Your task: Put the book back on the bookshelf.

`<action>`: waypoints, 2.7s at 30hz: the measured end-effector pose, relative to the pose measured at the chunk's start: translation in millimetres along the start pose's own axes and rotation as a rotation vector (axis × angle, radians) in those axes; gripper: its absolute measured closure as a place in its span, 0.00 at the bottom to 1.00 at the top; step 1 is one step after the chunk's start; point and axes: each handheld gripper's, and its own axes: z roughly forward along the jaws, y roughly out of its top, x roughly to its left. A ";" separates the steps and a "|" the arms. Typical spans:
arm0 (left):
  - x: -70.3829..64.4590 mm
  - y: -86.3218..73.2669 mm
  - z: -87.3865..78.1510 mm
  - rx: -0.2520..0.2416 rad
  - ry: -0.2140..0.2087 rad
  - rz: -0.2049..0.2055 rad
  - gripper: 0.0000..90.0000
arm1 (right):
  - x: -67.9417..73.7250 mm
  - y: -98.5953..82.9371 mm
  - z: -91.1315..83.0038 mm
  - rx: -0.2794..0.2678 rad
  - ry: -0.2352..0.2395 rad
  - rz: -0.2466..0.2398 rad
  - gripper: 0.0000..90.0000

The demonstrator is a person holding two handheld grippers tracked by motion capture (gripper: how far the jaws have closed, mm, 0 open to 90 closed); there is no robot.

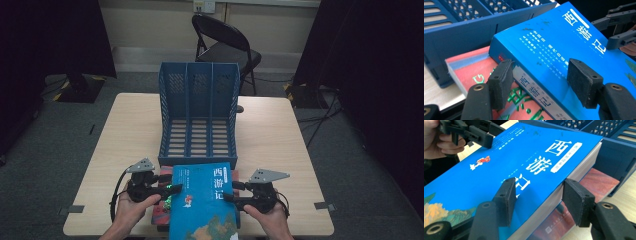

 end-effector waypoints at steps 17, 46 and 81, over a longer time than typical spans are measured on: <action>-8.8 -1.7 2.2 0.006 0.021 -0.002 0.38 | -0.7 -5.6 3.0 -0.040 -0.009 0.023 0.36; -8.2 -7.5 3.1 -0.022 0.001 0.026 0.33 | 9.5 4.2 6.7 -0.064 0.030 0.089 0.52; -8.6 -5.6 8.9 -0.012 0.009 -0.007 0.25 | -2.6 33.9 54.8 0.031 0.184 0.125 0.67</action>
